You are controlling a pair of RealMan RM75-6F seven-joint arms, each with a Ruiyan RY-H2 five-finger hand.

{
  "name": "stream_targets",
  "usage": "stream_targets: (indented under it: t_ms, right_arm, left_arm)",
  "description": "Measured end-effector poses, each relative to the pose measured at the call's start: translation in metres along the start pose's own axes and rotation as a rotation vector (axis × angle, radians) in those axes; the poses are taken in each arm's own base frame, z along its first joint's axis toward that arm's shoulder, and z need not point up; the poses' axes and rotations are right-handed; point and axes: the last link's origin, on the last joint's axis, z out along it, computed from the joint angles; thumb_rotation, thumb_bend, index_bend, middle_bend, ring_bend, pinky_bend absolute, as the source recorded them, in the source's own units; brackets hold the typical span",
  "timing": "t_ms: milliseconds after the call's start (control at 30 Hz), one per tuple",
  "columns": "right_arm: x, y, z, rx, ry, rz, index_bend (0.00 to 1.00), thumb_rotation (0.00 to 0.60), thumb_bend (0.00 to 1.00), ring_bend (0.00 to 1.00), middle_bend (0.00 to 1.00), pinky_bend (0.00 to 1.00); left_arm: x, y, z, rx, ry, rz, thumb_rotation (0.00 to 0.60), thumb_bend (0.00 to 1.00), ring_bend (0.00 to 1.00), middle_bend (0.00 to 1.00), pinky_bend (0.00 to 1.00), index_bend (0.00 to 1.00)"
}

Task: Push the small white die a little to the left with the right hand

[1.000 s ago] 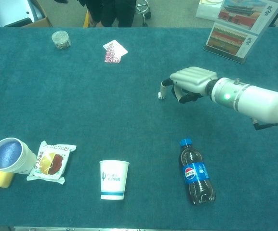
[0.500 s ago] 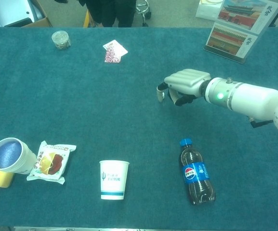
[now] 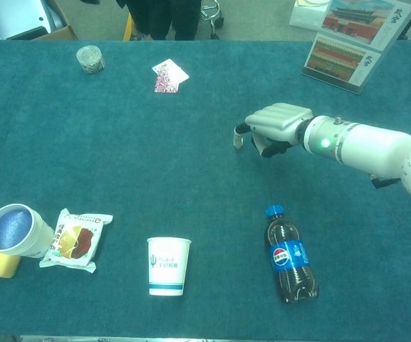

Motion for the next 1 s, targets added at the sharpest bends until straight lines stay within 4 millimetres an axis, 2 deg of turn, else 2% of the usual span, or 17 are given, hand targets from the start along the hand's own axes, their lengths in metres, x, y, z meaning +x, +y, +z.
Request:
stream_targets:
  t_ms: [1000]
  right_arm:
    - [0.0004, 0.0055, 0.0031, -0.027, 0.029, -0.004, 0.3, 0.6, 1.0, 1.0, 1.0, 1.0]
  left_arm:
    - [-0.0045, -0.0025, -0.0025, 0.01, -0.007, -0.013, 0.6, 0.15, 0.04, 0.13, 0.26, 0.27]
